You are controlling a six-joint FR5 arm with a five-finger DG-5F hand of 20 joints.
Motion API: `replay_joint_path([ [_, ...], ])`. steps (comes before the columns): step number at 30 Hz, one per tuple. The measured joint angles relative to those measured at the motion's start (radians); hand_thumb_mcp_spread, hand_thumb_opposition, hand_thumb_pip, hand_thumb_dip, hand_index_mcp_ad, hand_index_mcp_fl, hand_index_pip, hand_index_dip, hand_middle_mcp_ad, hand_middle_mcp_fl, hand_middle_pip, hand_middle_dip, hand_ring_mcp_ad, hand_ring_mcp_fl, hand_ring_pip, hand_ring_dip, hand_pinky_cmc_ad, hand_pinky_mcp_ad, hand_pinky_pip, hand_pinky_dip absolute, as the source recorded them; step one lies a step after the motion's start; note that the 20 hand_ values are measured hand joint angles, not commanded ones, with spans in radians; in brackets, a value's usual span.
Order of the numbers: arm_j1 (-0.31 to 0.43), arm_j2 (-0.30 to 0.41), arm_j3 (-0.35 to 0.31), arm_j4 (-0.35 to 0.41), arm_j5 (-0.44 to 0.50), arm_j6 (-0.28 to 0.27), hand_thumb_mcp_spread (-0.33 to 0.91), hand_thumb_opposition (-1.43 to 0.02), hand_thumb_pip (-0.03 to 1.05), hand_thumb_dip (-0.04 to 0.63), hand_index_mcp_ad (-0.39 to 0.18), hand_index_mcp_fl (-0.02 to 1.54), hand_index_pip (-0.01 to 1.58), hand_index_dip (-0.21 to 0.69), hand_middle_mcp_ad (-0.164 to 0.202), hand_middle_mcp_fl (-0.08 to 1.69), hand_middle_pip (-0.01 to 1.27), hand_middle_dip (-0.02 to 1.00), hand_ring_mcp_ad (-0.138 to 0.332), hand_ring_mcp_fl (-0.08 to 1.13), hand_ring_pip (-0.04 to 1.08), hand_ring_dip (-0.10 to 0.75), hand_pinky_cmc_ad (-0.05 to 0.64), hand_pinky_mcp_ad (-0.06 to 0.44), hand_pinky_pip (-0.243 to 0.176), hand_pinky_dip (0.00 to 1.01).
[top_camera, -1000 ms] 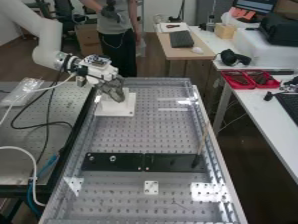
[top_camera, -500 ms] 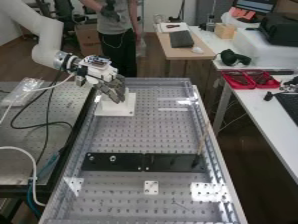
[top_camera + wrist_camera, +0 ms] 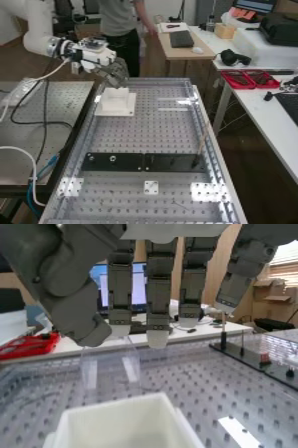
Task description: Grab the bearing and place it in the white container
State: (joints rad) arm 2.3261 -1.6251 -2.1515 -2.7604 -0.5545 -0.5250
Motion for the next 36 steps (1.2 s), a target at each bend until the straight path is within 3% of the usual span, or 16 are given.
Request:
replay_joint_path([
  [4,-0.052,0.079,0.021,-0.011,-0.052,-0.078,0.19,-0.76,0.75,0.265,-0.138,0.02,0.94,0.012,0.033,0.17,0.63,0.58,0.103,-0.01,0.65,0.328,0.377,0.298,-0.140,0.72],
  [6,-0.085,0.114,0.035,-0.017,-0.088,-0.117,0.16,-0.74,0.68,0.239,-0.141,0.02,0.72,0.044,0.033,0.17,0.46,0.58,0.124,-0.01,0.56,0.330,0.380,0.311,-0.138,0.72],
  [12,-0.212,0.163,0.106,-0.048,-0.226,-0.176,0.11,-0.71,0.56,0.152,-0.110,0.06,0.32,0.169,0.035,0.17,0.24,0.57,0.150,-0.01,0.29,0.330,0.412,0.337,-0.138,0.69],
  [14,-0.245,0.162,0.127,-0.060,-0.261,-0.179,0.11,-0.71,0.54,0.129,-0.106,0.09,0.26,0.202,0.038,0.18,0.21,0.53,0.171,-0.01,0.22,0.325,0.429,0.346,-0.138,0.66],
  [20,-0.365,0.136,0.205,-0.093,-0.377,-0.185,0.11,-0.70,0.50,0.098,-0.106,0.10,0.15,0.232,0.052,0.15,0.16,0.47,0.176,-0.01,0.13,0.262,0.447,0.344,-0.140,0.57],
  [28,-0.522,0.063,0.300,-0.135,-0.583,-0.182,0.12,-0.69,0.50,0.058,-0.103,0.10,0.12,0.216,0.059,0.08,0.14,0.38,0.188,-0.01,0.10,0.164,0.445,0.344,-0.140,0.40],
  [36,-0.598,0.021,0.346,-0.168,-0.688,-0.198,0.12,-0.69,0.52,0.058,-0.108,0.08,0.12,0.155,0.059,0.09,0.14,0.34,0.188,-0.01,0.10,0.117,0.445,0.346,-0.140,0.31],
])
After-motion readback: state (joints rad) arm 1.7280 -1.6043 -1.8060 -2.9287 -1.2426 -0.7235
